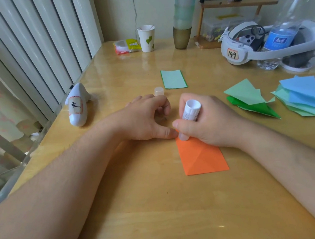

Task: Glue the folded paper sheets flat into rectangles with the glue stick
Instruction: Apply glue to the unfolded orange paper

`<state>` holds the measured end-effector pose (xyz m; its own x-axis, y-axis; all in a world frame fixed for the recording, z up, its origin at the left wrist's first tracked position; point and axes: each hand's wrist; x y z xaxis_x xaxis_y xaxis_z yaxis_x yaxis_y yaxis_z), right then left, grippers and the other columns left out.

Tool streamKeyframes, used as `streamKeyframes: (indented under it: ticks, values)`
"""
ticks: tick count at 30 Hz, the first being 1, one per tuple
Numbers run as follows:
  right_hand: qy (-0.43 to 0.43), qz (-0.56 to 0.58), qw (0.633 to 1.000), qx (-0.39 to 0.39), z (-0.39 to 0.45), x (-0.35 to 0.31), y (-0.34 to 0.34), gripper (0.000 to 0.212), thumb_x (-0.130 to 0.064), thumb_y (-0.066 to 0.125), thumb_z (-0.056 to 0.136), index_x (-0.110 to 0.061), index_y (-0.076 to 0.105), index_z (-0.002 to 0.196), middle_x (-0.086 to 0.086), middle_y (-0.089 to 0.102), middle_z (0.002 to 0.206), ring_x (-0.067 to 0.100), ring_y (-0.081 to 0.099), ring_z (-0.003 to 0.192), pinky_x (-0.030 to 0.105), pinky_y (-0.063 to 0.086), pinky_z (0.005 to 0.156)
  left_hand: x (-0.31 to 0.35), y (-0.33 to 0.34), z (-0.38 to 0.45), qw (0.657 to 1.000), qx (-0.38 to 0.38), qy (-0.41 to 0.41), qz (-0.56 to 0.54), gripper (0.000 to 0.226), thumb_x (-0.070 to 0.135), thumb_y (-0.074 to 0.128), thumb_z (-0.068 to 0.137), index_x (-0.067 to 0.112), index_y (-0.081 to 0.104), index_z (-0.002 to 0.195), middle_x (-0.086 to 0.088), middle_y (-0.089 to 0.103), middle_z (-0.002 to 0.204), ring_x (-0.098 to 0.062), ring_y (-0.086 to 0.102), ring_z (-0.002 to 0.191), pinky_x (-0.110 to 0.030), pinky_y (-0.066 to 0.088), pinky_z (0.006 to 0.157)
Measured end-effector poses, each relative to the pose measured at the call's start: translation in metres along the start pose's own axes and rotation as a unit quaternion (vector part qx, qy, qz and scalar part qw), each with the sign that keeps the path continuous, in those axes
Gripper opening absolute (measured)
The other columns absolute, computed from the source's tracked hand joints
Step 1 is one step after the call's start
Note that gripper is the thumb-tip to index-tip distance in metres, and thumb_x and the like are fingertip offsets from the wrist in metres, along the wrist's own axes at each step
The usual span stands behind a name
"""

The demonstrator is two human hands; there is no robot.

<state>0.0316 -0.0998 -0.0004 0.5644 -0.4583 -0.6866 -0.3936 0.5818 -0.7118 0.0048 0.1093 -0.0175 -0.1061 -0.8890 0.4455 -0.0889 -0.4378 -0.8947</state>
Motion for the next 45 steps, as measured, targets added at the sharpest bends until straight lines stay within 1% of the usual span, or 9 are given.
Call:
streamKeyframes:
  ticks: [5, 12, 21, 25, 27, 32, 37, 42, 45]
  values:
    - [0.023, -0.02, 1.0, 0.002, -0.003, 0.004, -0.007, 0.025, -0.023, 0.072, 0.086, -0.01, 0.05, 0.083, -0.003, 0.075, 0.065, 0.015, 0.068, 0.073, 0.035, 0.049, 0.067, 0.0, -0.001, -0.002, 1.0, -0.003, -0.001, -0.01, 0.054, 0.079, 0.068, 0.054, 0.043, 0.048, 0.09, 0.019, 0.049, 0.101, -0.016, 0.044, 0.106, -0.041, 0.043, 0.102]
    - [0.052, -0.011, 0.998, 0.022, -0.015, 0.02, -0.022, 0.024, -0.018, 0.07, 0.088, -0.011, 0.048, 0.081, -0.004, 0.076, 0.066, 0.009, 0.066, 0.069, 0.026, 0.046, 0.062, 0.001, -0.001, -0.002, 1.0, -0.003, -0.001, -0.009, 0.051, 0.074, 0.075, 0.061, 0.043, 0.049, 0.092, 0.02, 0.049, 0.103, -0.015, 0.044, 0.106, -0.044, 0.042, 0.103]
    - [0.059, -0.013, 0.997, 0.043, -0.016, 0.031, -0.027, 0.023, -0.017, 0.067, 0.089, -0.011, 0.047, 0.078, -0.003, 0.074, 0.063, 0.017, 0.067, 0.074, 0.038, 0.051, 0.071, 0.004, -0.001, -0.003, 1.0, 0.005, 0.007, 0.0, 0.047, 0.064, 0.081, 0.068, 0.037, 0.05, 0.093, 0.015, 0.05, 0.103, -0.018, 0.044, 0.108, -0.042, 0.042, 0.103]
    - [0.05, 0.087, 0.986, 0.135, -0.011, 0.036, -0.029, 0.028, -0.02, 0.067, 0.083, -0.006, 0.045, 0.073, 0.014, 0.06, 0.059, 0.03, 0.053, 0.065, 0.042, 0.043, 0.064, 0.003, -0.002, -0.002, 1.0, 0.0, 0.005, -0.001, 0.048, 0.066, 0.08, 0.067, 0.039, 0.05, 0.093, 0.017, 0.05, 0.103, -0.017, 0.044, 0.108, -0.042, 0.042, 0.103]
    - [0.035, 0.139, 0.974, 0.176, -0.009, 0.032, -0.026, 0.028, -0.024, 0.065, 0.078, -0.008, 0.044, 0.07, 0.022, 0.055, 0.066, 0.027, 0.048, 0.062, 0.039, 0.04, 0.063, 0.002, -0.002, -0.002, 1.0, -0.008, 0.0, -0.003, 0.049, 0.071, 0.075, 0.064, 0.041, 0.05, 0.094, 0.018, 0.05, 0.104, -0.015, 0.043, 0.11, -0.043, 0.041, 0.105]
    - [0.005, 0.087, 0.99, 0.108, -0.011, 0.02, -0.009, 0.027, -0.024, 0.071, 0.086, -0.014, 0.049, 0.074, 0.003, 0.071, 0.062, 0.026, 0.063, 0.067, 0.036, 0.047, 0.063, 0.003, -0.005, -0.002, 1.0, -0.018, -0.009, -0.023, 0.045, 0.065, 0.081, 0.069, 0.041, 0.051, 0.094, 0.017, 0.051, 0.104, -0.013, 0.043, 0.11, -0.041, 0.04, 0.105]
    - [0.003, 0.057, 0.997, 0.045, -0.01, 0.009, 0.0, 0.026, -0.016, 0.074, 0.088, -0.011, 0.051, 0.077, -0.01, 0.07, 0.057, 0.002, 0.054, 0.056, 0.016, 0.037, 0.054, 0.006, -0.004, -0.002, 1.0, -0.022, -0.017, -0.002, 0.06, 0.081, 0.067, 0.048, 0.044, 0.048, 0.092, 0.021, 0.049, 0.104, -0.014, 0.042, 0.108, -0.042, 0.041, 0.104]
    - [0.006, 0.016, 1.0, 0.02, -0.007, 0.004, 0.003, 0.028, -0.023, 0.072, 0.087, -0.012, 0.048, 0.08, -0.002, 0.074, 0.064, 0.02, 0.064, 0.068, 0.033, 0.047, 0.063, 0.005, -0.002, -0.002, 1.0, -0.019, -0.02, 0.002, 0.061, 0.081, 0.066, 0.048, 0.043, 0.049, 0.093, 0.021, 0.048, 0.102, -0.013, 0.042, 0.107, -0.044, 0.041, 0.105]
    - [0.015, -0.004, 1.0, 0.026, -0.006, 0.002, 0.001, 0.026, -0.023, 0.071, 0.085, -0.011, 0.048, 0.081, -0.001, 0.073, 0.063, 0.021, 0.063, 0.068, 0.036, 0.048, 0.064, 0.005, -0.001, -0.003, 1.0, -0.018, -0.017, 0.0, 0.06, 0.082, 0.066, 0.048, 0.045, 0.049, 0.092, 0.02, 0.049, 0.102, -0.013, 0.042, 0.106, -0.044, 0.041, 0.105]
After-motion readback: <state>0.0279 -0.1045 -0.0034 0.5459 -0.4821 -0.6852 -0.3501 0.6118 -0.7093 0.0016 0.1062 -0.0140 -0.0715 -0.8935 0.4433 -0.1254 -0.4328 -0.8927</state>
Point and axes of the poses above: each hand's wrist, its own z-axis towards the middle knuckle, its own y-axis out of the palm, x = y × z
